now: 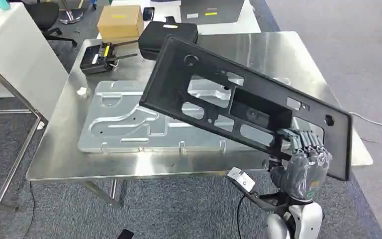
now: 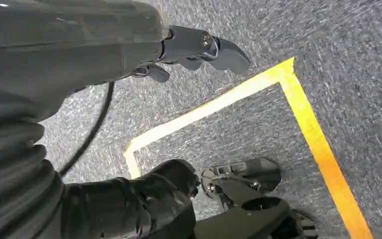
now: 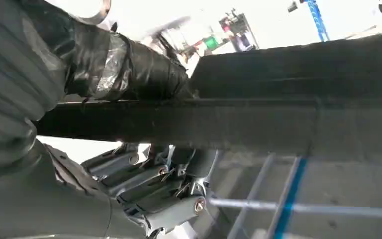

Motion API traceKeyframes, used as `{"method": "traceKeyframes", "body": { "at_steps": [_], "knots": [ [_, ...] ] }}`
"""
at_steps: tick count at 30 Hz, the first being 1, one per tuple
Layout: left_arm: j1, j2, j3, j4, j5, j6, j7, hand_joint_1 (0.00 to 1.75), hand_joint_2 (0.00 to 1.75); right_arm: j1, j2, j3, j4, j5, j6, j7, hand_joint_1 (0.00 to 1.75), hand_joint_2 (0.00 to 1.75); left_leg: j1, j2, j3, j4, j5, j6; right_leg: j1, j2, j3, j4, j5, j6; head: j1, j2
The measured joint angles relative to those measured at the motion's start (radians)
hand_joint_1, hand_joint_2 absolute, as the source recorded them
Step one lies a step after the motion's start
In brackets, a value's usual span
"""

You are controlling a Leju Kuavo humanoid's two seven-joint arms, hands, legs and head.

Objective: Take the parts from the cabinet and place them on the table.

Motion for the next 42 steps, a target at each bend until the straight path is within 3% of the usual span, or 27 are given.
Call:
{"method": "traceKeyframes", "body": {
  "at_steps": [2, 4, 5, 6, 7, 9, 10, 11, 12, 14, 17, 18, 21, 22, 23, 24, 25, 26, 27, 30, 32, 33, 35, 37, 39, 41, 42],
  "knots": [
    [-0.002, 0.000, 0.000, 0.000, 0.000, 0.011, 0.007, 0.00, 1.75, -0.003, -0.003, 0.008, 0.001, 0.001, 0.000, 0.008, 1.75, 1.75, 0.001, 0.005, -0.010, 0.033, -0.017, -0.010, -0.009, -0.002, 0.024, -0.012, -0.003, -0.011, 0.001, 0.000],
    [-0.005, 0.000, 0.000, 0.000, 0.000, 0.020, 0.013, 0.00, 1.75, -0.008, -0.003, 0.015, 0.003, 0.004, 0.000, 0.013, 1.75, 1.75, 0.006, 0.009, -0.068, 0.135, -0.067, -0.020, -0.009, -0.004, 0.031, -0.016, -0.008, -0.018, -0.001, 0.000],
    [-0.005, 0.000, 0.000, 0.000, -0.001, 0.021, 0.013, 0.00, 1.75, -0.010, -0.005, 0.020, 0.005, 0.005, 0.000, 0.015, 1.75, 1.75, 0.010, 0.011, -0.130, 0.235, -0.109, -0.026, -0.009, -0.004, 0.034, -0.016, -0.014, -0.019, -0.001, 0.000],
    [-0.004, 0.000, 0.000, 0.000, -0.002, 0.023, 0.013, 0.00, 1.75, -0.009, -0.006, 0.023, 0.008, 0.006, 0.000, 0.016, 1.75, 1.75, 0.011, 0.013, -0.170, 0.292, -0.122, -0.028, -0.009, -0.004, 0.037, -0.015, -0.019, -0.019, -0.001, 0.000],
    [-0.002, 0.000, 0.000, 0.000, -0.002, 0.023, 0.013, 0.00, 1.75, -0.009, -0.007, 0.026, 0.011, 0.007, 0.000, 0.018, 1.75, 1.75, 0.013, 0.014, -0.187, 0.301, -0.108, -0.030, -0.009, -0.003, 0.043, -0.015, -0.023, -0.018, -0.001, 0.000],
    [-0.002, 0.000, 0.000, 0.000, -0.002, 0.024, 0.013, 0.00, 1.75, -0.011, -0.011, 0.034, 0.018, 0.010, 0.000, 0.026, 1.75, 1.75, 0.015, 0.014, -0.158, 0.191, -0.009, -0.028, -0.009, -0.001, 0.063, -0.016, -0.036, -0.016, -0.001, 0.000],
    [-0.002, 0.000, 0.000, 0.000, -0.002, 0.024, 0.013, 0.00, 1.75, -0.014, -0.012, 0.038, 0.021, 0.012, 0.000, 0.028, 1.75, 1.75, 0.015, 0.015, -0.122, 0.091, 0.062, -0.023, -0.009, -0.001, 0.075, -0.016, -0.044, -0.013, -0.001, 0.000],
    [-0.002, 0.000, 0.000, 0.000, -0.002, 0.024, 0.013, 0.00, 1.75, -0.017, -0.013, 0.042, 0.023, 0.013, 0.000, 0.029, 1.75, 1.75, 0.014, 0.015, -0.101, 0.024, 0.094, -0.017, -0.010, -0.002, 0.080, -0.019, -0.051, -0.009, 0.000, 0.000],
    [-0.002, 0.000, 0.000, 0.000, -0.002, 0.023, 0.013, 0.00, 1.75, -0.021, -0.014, 0.045, 0.025, 0.013, 0.000, 0.029, 1.75, 1.75, 0.007, 0.016, -0.108, 0.026, 0.055, -0.014, -0.007, -0.002, 0.086, -0.018, -0.052, -0.005, 0.000, 0.000],
    [-0.005, 0.000, -0.001, 0.000, -0.002, 0.023, 0.013, 0.00, 1.75, -0.025, -0.016, 0.050, 0.029, 0.013, 0.000, 0.031, 1.75, 1.75, 0.004, 0.015, -0.099, 0.004, 0.079, -0.001, -0.006, -0.001, 0.082, -0.019, -0.058, 0.007, -0.003, 0.000],
    [-0.004, 0.000, -0.002, 0.000, -0.002, 0.019, 0.013, 0.00, 1.75, -0.035, -0.021, 0.060, 0.034, 0.018, 0.000, 0.042, 1.75, 1.75, 0.012, 0.015, -0.083, -0.017, 0.084, 0.012, -0.007, -0.002, 0.084, -0.008, -0.077, 0.023, -0.003, 0.000],
    [-0.005, 0.000, -0.003, 0.000, -0.002, 0.016, 0.013, 0.00, 1.75, -0.042, -0.024, 0.067, 0.038, 0.019, 0.000, 0.050, 1.75, 1.75, 0.013, 0.016, -0.079, -0.020, 0.083, 0.018, -0.007, -0.003, 0.061, 0.034, -0.100, 0.026, -0.003, 0.000],
    [-0.009, -0.001, -0.005, 0.000, -0.002, 0.013, 0.013, 0.00, 1.75, -0.051, -0.034, 0.078, 0.052, 0.022, 0.000, 0.059, 1.75, 1.75, 0.011, 0.016, -0.077, -0.018, 0.075, 0.028, -0.009, -0.003, -0.069, 0.257, -0.176, 0.033, -0.003, 0.000],
    [-0.008, -0.001, -0.006, 0.000, -0.002, 0.011, 0.013, 0.00, 1.75, -0.051, -0.037, 0.081, 0.059, 0.026, 0.000, 0.066, 1.75, 1.75, 0.011, 0.015, -0.075, -0.018, 0.073, 0.029, -0.009, -0.004, -0.091, 0.280, -0.166, 0.034, -0.003, 0.000],
    [-0.007, -0.001, -0.006, 0.000, -0.002, 0.010, 0.013, 0.00, 1.75, -0.053, -0.040, 0.085, 0.066, 0.029, 0.000, 0.075, 1.75, 1.75, 0.011, 0.013, -0.071, -0.016, 0.070, 0.028, -0.010, -0.004, -0.089, 0.255, -0.132, 0.034, -0.003, 0.000],
    [-0.007, -0.001, -0.007, 0.000, -0.002, 0.006, 0.013, 0.00, 1.75, -0.058, -0.044, 0.093, 0.072, 0.033, 0.000, 0.090, 1.61, 1.75, 0.011, 0.012, -0.067, -0.015, 0.066, 0.027, -0.010, -0.004, -0.066, 0.188, -0.079, 0.032, -0.003, 0.000],
    [-0.008, -0.001, -0.008, 0.000, -0.002, -0.004, 0.013, 0.00, 1.75, -0.068, -0.047, 0.103, 0.080, 0.035, 0.000, 0.108, 1.59, 1.75, 0.010, 0.010, -0.061, -0.012, 0.061, 0.025, -0.009, -0.004, -0.027, 0.095, -0.022, 0.027, -0.003, 0.000],
    [-0.008, -0.002, -0.010, 0.000, -0.002, -0.013, 0.013, 0.00, 1.75, -0.082, -0.052, 0.114, 0.089, 0.037, 0.000, 0.124, 1.64, 1.75, 0.010, 0.010, -0.059, -0.010, 0.056, 0.022, -0.008, -0.004, 0.003, 0.015, 0.012, 0.021, -0.003, 0.000],
    [-0.009, -0.003, -0.011, 0.000, -0.002, -0.019, 0.014, 0.00, 0.00, -0.098, -0.057, 0.126, 0.101, 0.040, 0.000, 0.140, 1.62, 1.75, 0.003, 0.011, -0.062, -0.007, 0.054, 0.017, -0.001, -0.003, 0.013, 0.003, -0.005, 0.019, -0.003, 0.000],
    [-0.012, -0.003, -0.017, 0.000, -0.010, -0.010, 0.045, 0.00, 0.00, -0.131, -0.069, 0.174, 0.139, 0.058, 0.000, 0.194, 1.66, 1.75, 0.006, 0.012, -0.065, -0.011, 0.057, 0.004, 0.001, 0.000, 0.014, -0.012, -0.003, 0.011, -0.003, 0.000],
    [-0.013, -0.003, -0.023, 0.000, -0.019, -0.007, 0.058, 0.00, 0.00, -0.165, -0.076, 0.207, 0.175, 0.079, 0.000, 0.236, 1.66, 1.75, 0.006, 0.013, -0.068, 0.000, 0.043, -0.006, -0.010, -0.002, 0.022, -0.026, 0.005, -0.001, -0.004, 0.000],
    [-0.014, -0.003, -0.024, 0.000, -0.022, -0.005, 0.062, 0.00, 0.00, -0.184, -0.079, 0.222, 0.193, 0.092, 0.001, 0.252, 1.64, 1.75, 0.005, 0.015, -0.080, 0.031, 0.022, -0.011, -0.012, -0.002, 0.024, -0.029, 0.005, -0.005, -0.005, 0.000],
    [-0.019, -0.004, -0.030, 0.000, -0.032, -0.005, 0.071, 0.00, 0.00, -0.223, -0.086, 0.254, 0.239, 0.114, 0.004, 0.279, 1.68, 1.75, 0.013, 0.016, -0.153, 0.181, -0.050, -0.020, -0.011, -0.004, 0.024, -0.029, 0.005, -0.010, -0.006, 0.000],
    [-0.020, -0.004, -0.040, 0.000, -0.040, -0.007, 0.079, 0.00, 0.00, -0.258, -0.092, 0.284, 0.293, 0.137, 0.021, 0.305, 1.66, 1.75, 0.016, 0.016, -0.214, 0.293, -0.076, -0.026, -0.010, -0.005, 0.024, -0.028, 0.004, -0.010, -0.006, 0.000],
    [-0.021, -0.004, -0.048, 0.000, -0.045, -0.011, 0.087, 0.00, 0.00, -0.297, -0.096, 0.314, 0.358, 0.165, 0.044, 0.333, 1.71, 1.75, 0.019, 0.016, -0.191, 0.231, -0.014, -0.027, -0.011, -0.004, 0.026, -0.027, 0.004, -0.009, -0.006, 0.000],
    [-0.028, -0.004, -0.054, 0.000, -0.053, -0.014, 0.088, 0.00, 0.00, -0.340, -0.098, 0.349, 0.418, 0.187, 0.056, 0.353, 1.68, 1.75, 0.020, 0.017, -0.107, 0.047, 0.081, -0.024, -0.012, -0.003, 0.029, -0.024, 0.000, -0.004, -0.006, 0.000],
    [-0.030, -0.004, -0.058, 0.000, -0.054, -0.016, 0.092, 0.00, 0.00, -0.359, -0.098, 0.367, 0.444, 0.197, 0.060, 0.360, 1.69, 1.75, 0.019, 0.017, -0.084, 0.002, 0.072, -0.021, -0.009, -0.003, 0.028, -0.023, -0.002, 0.001, -0.006, 0.000]
  ]
}}
